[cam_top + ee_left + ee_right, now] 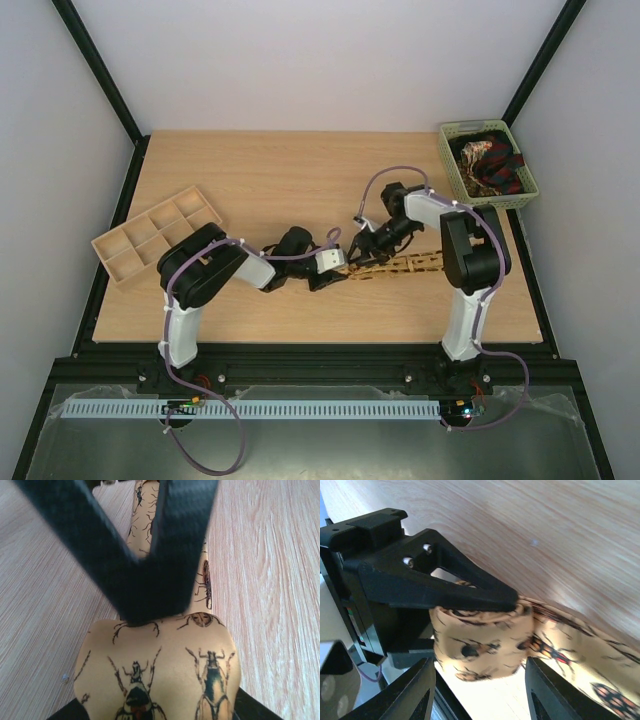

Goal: Roll the ties
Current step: Roll the tie at the center of the board.

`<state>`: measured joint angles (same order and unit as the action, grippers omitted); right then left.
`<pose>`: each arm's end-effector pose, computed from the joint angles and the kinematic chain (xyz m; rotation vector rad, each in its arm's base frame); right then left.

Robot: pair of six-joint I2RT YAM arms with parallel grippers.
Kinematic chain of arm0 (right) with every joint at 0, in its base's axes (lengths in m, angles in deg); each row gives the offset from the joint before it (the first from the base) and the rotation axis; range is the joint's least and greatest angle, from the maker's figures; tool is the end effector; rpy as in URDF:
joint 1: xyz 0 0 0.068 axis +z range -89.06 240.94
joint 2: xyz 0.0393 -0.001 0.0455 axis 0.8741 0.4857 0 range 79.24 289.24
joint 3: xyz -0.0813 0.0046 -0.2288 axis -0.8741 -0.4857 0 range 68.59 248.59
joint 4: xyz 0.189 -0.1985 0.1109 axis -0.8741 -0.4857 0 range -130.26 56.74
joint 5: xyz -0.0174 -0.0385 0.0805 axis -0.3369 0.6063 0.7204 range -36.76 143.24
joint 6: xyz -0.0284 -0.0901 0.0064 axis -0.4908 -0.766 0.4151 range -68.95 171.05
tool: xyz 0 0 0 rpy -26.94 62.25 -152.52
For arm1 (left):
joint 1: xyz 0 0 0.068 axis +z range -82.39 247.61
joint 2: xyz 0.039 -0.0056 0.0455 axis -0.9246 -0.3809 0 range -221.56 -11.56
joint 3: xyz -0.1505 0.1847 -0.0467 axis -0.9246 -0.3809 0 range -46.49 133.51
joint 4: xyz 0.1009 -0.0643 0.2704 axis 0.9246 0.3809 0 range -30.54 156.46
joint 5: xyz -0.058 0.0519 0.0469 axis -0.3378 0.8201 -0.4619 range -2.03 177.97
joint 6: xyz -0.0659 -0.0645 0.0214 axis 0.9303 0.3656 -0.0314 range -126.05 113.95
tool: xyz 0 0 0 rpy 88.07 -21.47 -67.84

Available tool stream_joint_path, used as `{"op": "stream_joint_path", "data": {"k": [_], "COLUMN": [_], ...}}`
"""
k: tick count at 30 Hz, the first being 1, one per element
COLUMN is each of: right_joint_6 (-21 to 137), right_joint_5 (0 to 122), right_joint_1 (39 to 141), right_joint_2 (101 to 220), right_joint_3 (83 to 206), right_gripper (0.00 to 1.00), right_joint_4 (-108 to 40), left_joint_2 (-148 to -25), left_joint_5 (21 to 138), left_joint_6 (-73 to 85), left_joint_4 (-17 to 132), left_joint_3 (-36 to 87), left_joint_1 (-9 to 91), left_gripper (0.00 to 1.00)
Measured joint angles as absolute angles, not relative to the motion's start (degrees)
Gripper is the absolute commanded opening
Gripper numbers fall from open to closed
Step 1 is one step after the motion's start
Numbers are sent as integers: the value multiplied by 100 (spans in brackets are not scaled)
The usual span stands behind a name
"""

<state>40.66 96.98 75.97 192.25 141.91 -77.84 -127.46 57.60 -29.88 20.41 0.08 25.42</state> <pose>0.3511 0.1555 0.0592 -0.6842 2.7726 1.1509 0.2709 -0.3038 0.0065 1.4055 1.5680 -0.7481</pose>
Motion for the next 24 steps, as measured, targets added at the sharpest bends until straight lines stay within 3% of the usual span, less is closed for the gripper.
{"op": "stream_joint_path", "data": {"k": [4,7,9,15,24], "right_joint_6": [4256,4274,4309,4234,4213], "right_joint_5": [9746,9639,9617,9458,9019], "right_joint_1": [7868,7986,7979,7822,7417], "right_joint_2": [19236,19317,19359,19339,19322], "right_joint_3": [14191,14193,14193,14102,13844], "right_gripper": [39,12,2,1,1], "right_joint_4": [-7625,-7515,-7507,-7511,-7413], "left_joint_2": [-12737,-12735,-12735,-12698,-12658], "left_joint_5": [5760,5760,5775,5793,5603], "left_joint_6": [-3017,-3032,-3034,-2951,-2713], "left_joint_4": [2124,2144,2157,2225,2229], "left_joint_3": [38,38,40,45,21], "left_joint_1": [2542,2542,2542,2552,2568], "left_gripper": [34,37,41,67,77]}}
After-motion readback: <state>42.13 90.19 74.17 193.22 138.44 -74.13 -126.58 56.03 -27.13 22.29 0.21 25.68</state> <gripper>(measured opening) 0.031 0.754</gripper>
